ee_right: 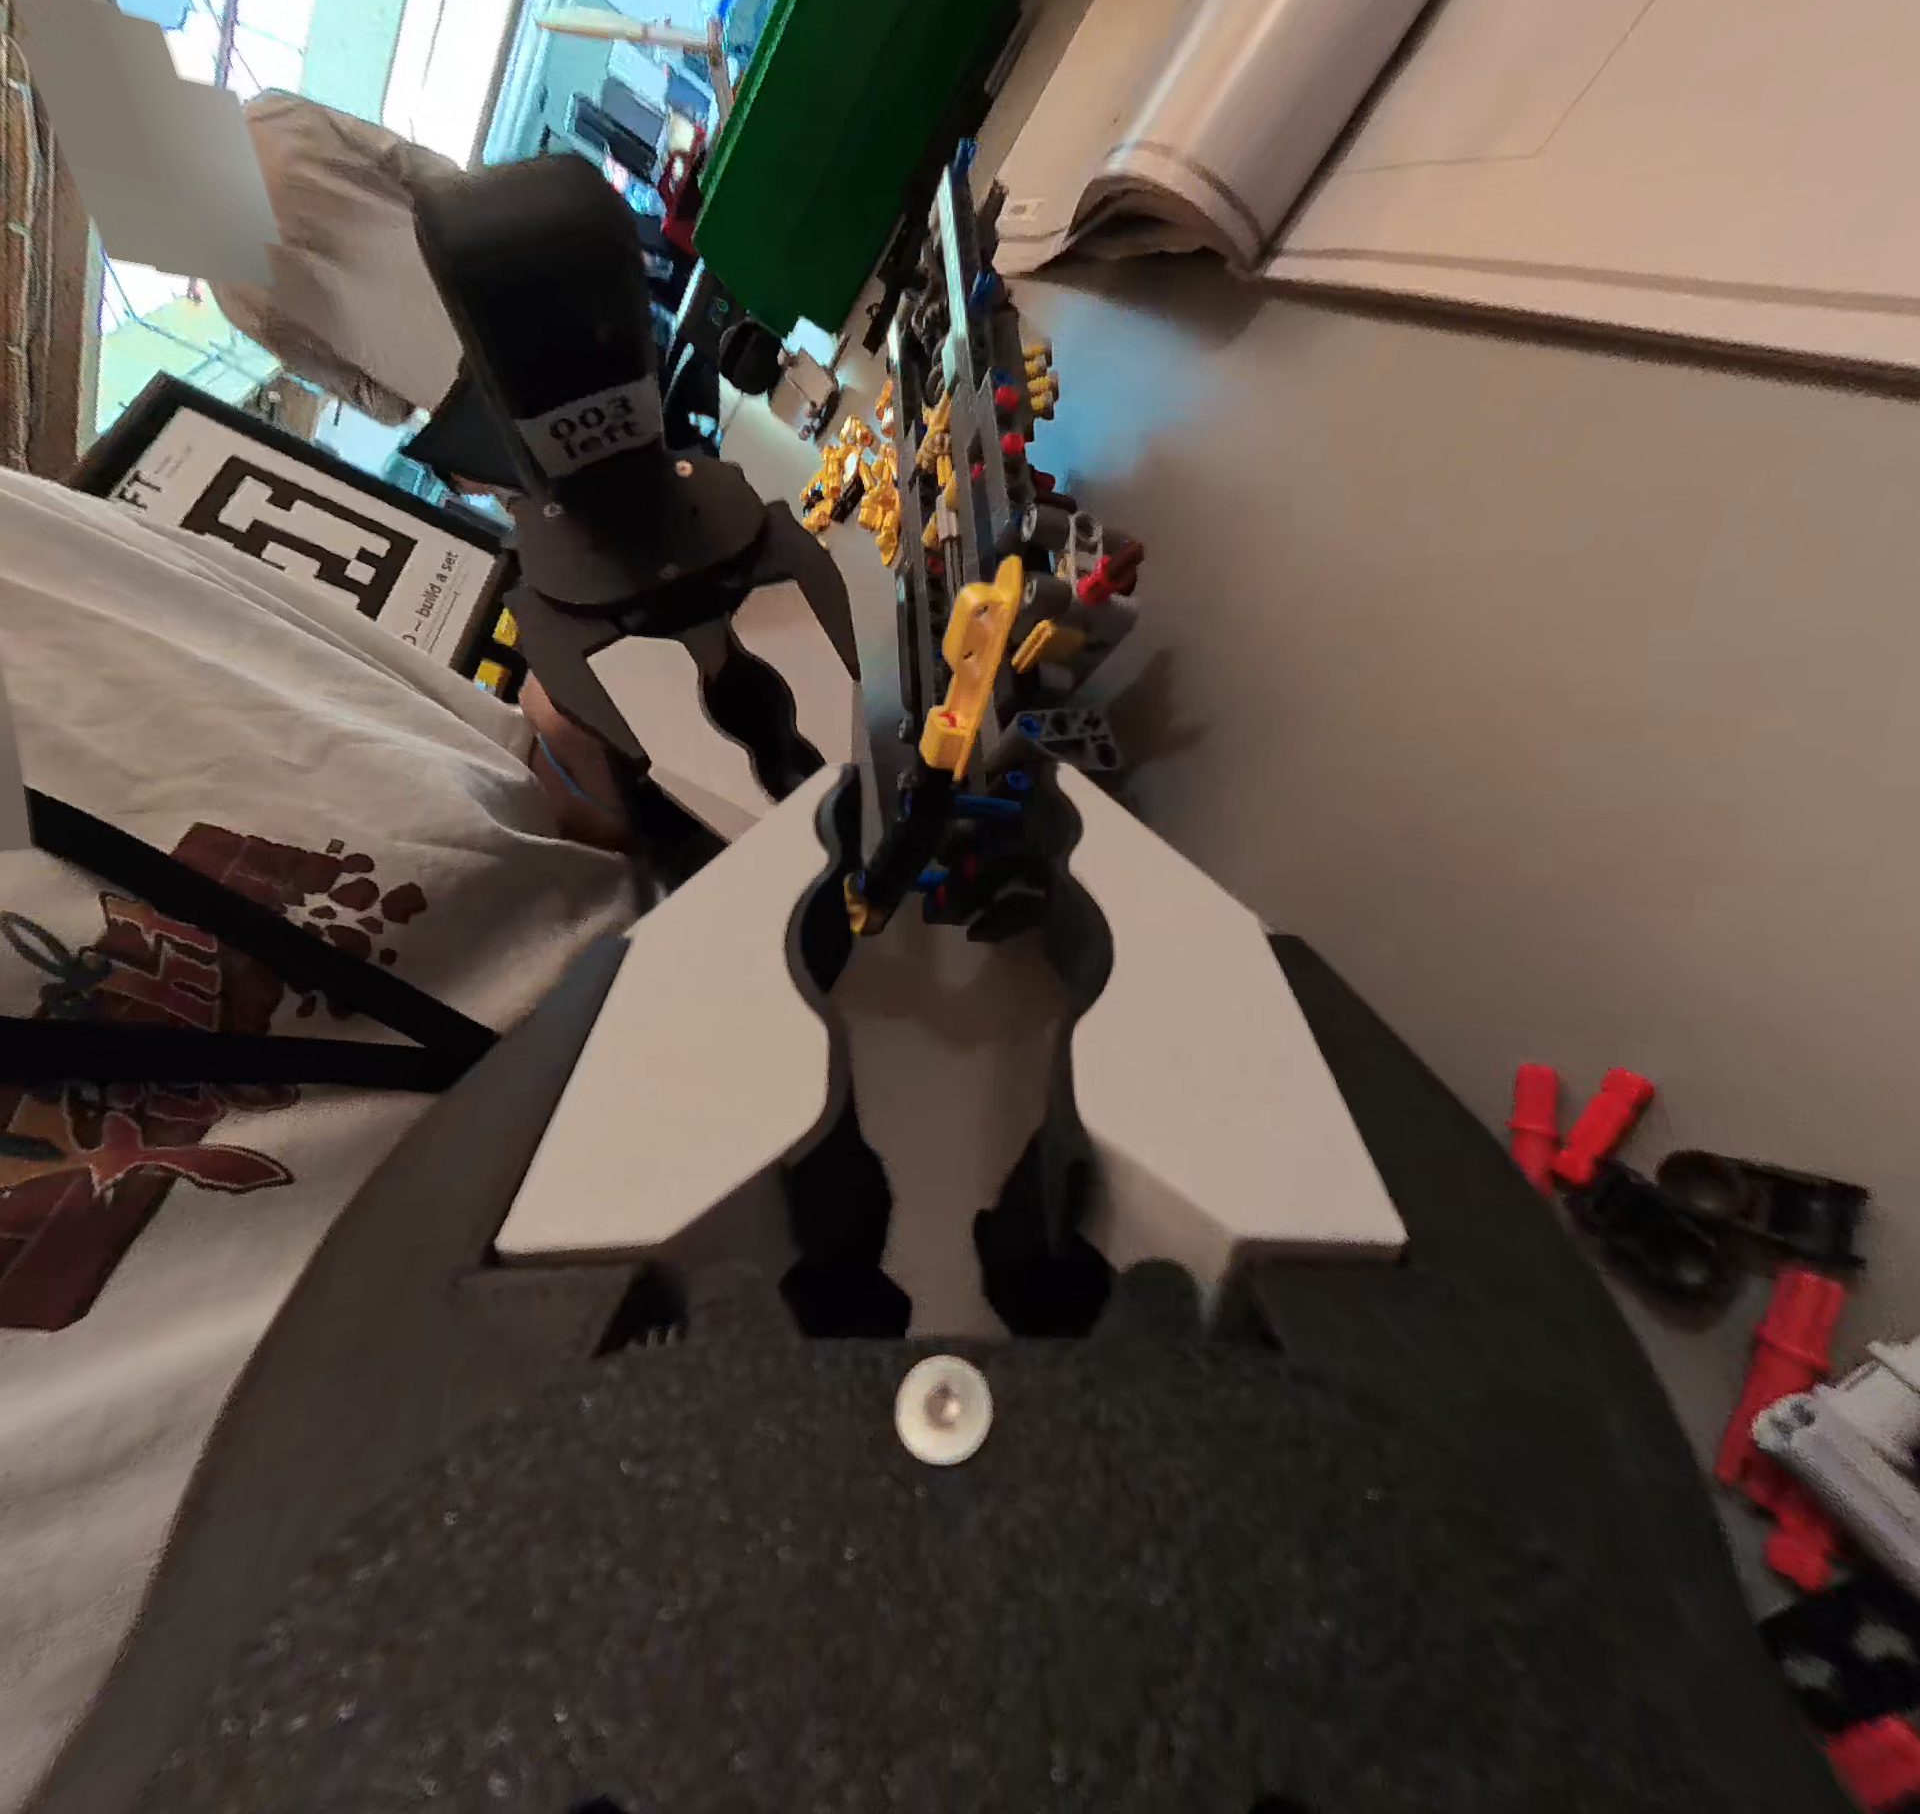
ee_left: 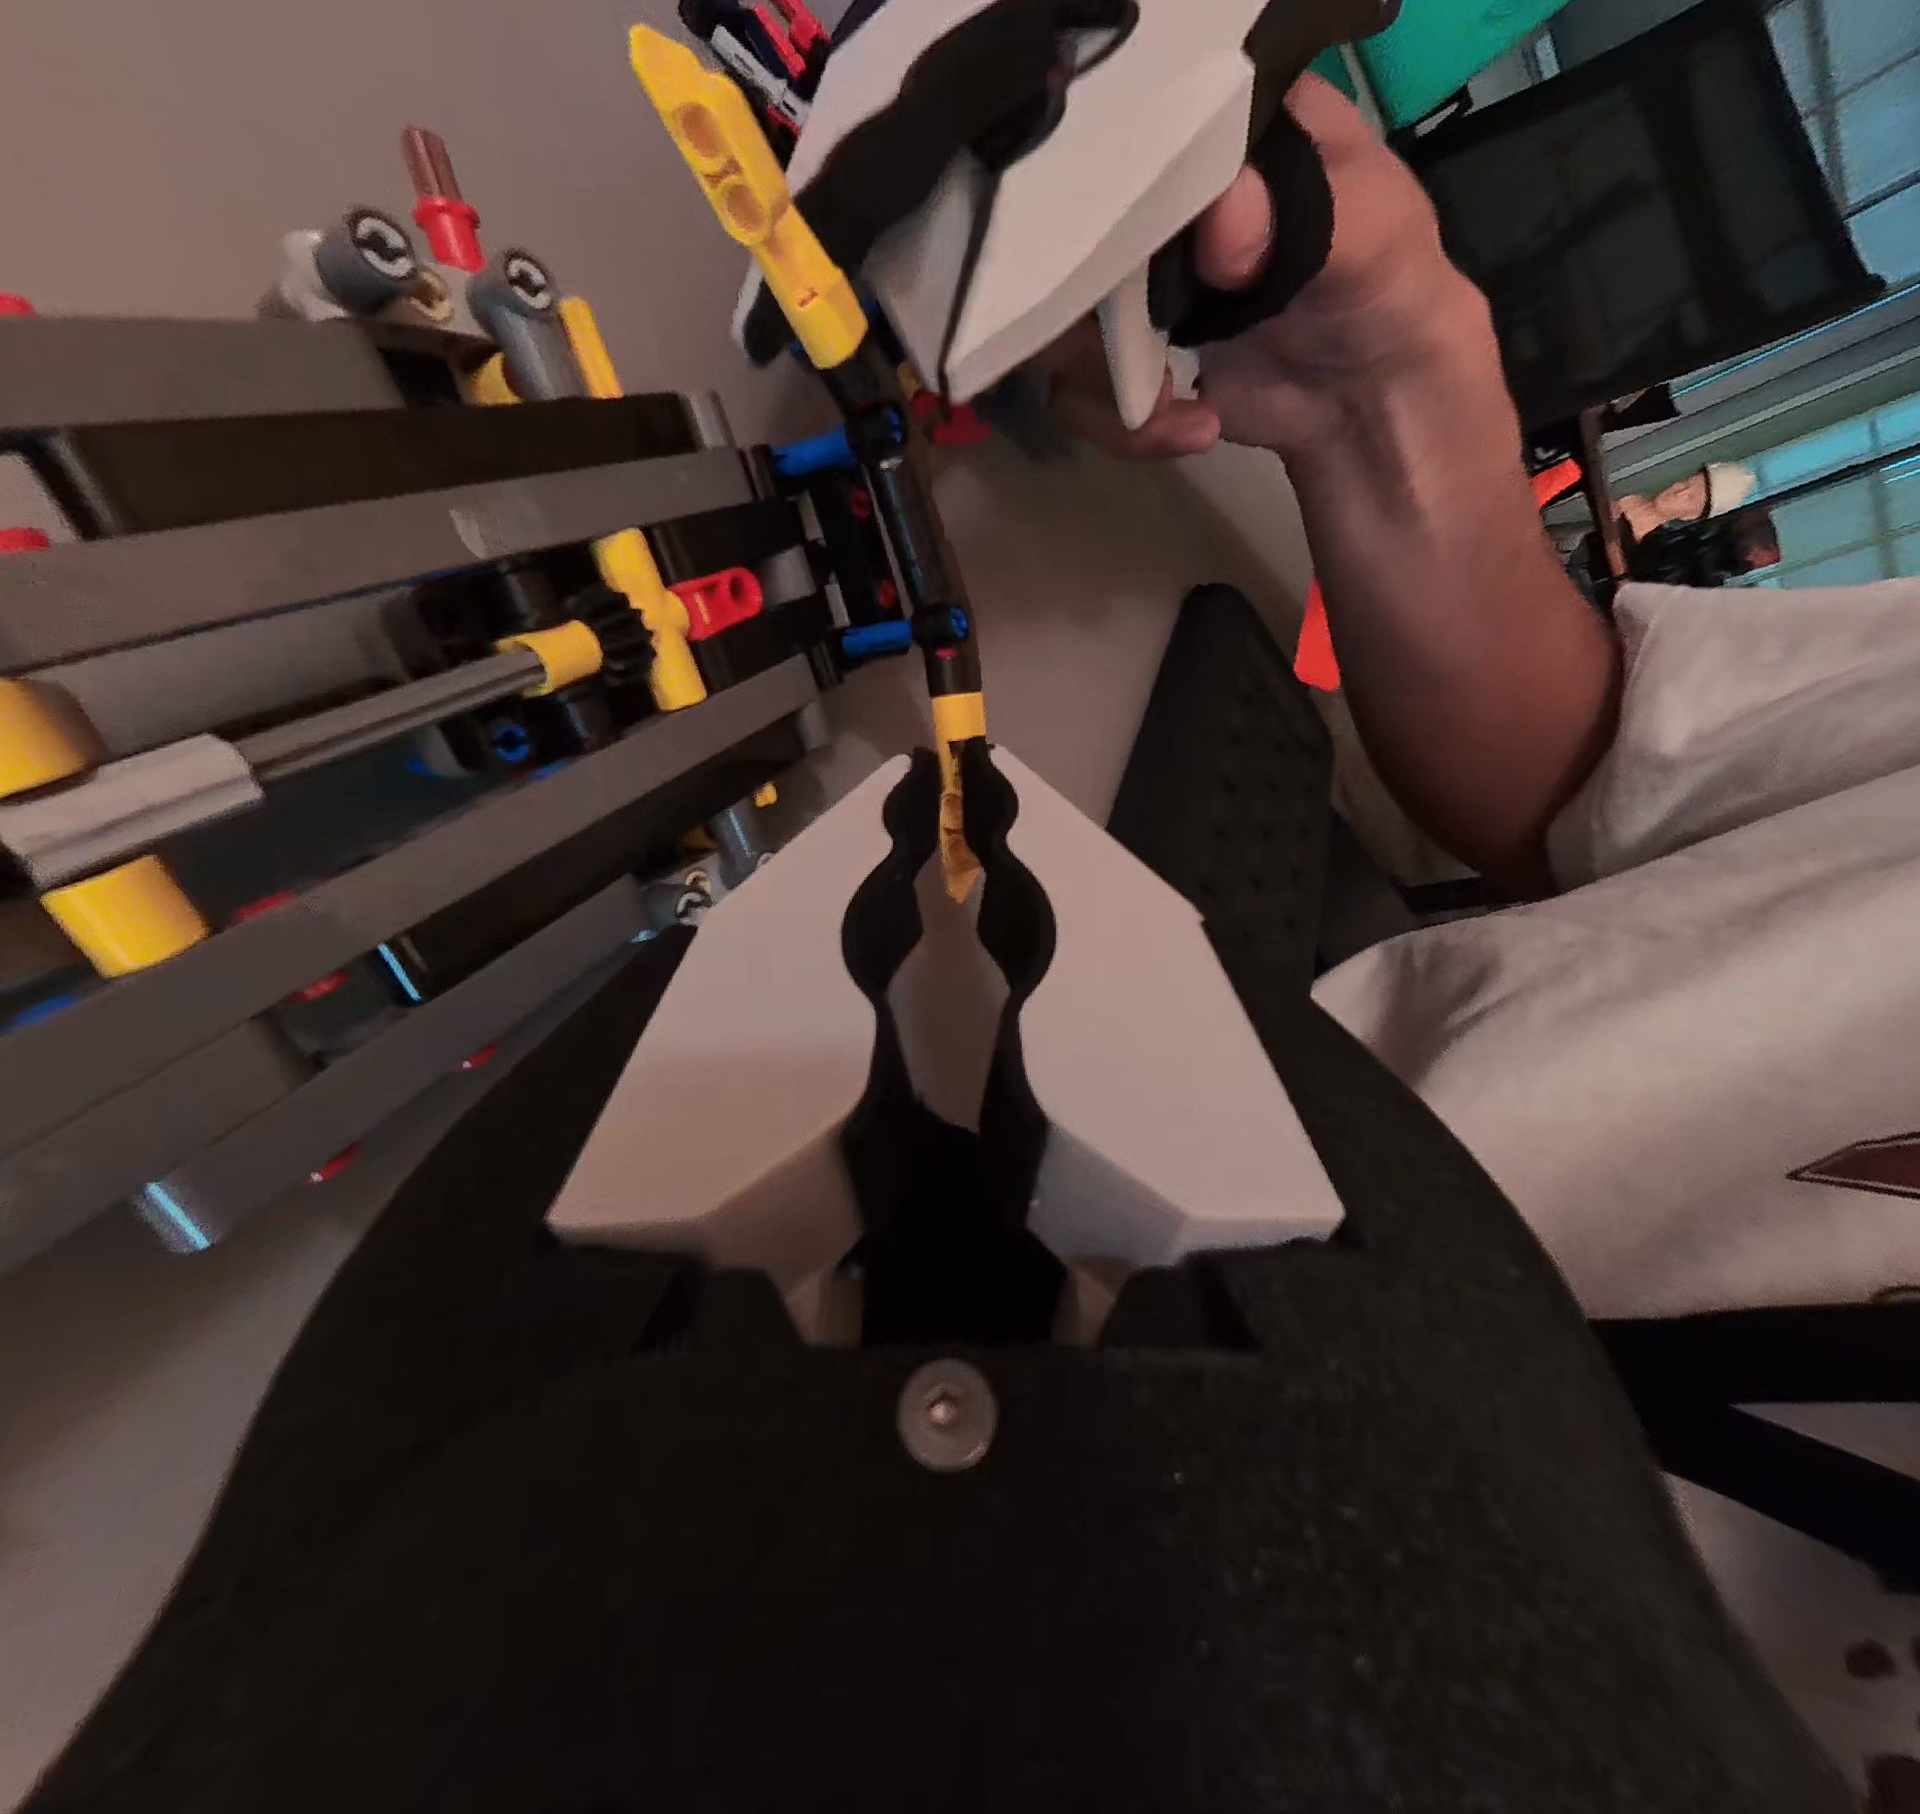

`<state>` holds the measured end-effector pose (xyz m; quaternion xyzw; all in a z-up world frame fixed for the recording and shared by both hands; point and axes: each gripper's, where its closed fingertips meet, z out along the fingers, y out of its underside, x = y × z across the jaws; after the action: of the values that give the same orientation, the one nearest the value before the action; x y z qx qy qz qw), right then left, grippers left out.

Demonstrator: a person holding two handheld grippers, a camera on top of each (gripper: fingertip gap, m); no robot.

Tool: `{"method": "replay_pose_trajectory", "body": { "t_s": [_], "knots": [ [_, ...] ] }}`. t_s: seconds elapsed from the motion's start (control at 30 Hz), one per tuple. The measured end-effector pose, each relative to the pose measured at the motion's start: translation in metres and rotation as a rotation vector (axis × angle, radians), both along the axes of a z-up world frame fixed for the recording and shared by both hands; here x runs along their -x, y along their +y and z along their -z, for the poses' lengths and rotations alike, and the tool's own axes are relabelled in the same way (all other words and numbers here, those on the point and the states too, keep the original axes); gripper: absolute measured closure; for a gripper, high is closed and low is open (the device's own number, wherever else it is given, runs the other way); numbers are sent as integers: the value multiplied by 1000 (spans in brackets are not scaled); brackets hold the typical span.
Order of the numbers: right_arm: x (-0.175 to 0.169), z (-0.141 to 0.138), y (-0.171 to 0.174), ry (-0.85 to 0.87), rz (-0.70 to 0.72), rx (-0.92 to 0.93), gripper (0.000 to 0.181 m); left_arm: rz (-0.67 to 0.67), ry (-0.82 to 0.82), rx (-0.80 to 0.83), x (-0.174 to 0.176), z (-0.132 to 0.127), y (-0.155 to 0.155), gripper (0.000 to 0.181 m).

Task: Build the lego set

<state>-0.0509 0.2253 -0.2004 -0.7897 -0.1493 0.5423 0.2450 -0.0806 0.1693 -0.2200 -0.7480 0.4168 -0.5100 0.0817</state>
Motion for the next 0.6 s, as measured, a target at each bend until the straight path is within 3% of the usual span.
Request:
{"method": "replay_pose_trajectory", "body": {
  "t_s": [0.23, 0.6],
  "knots": [
    [12, 19, -14, -68, -149, 145, 141, 20, -1, 18, 0, 0, -1, 179],
    [14, 19, -24, -69, -243, 287, 144, 94, 10, 64, 4, 0, -11, 179]
  ]
}}
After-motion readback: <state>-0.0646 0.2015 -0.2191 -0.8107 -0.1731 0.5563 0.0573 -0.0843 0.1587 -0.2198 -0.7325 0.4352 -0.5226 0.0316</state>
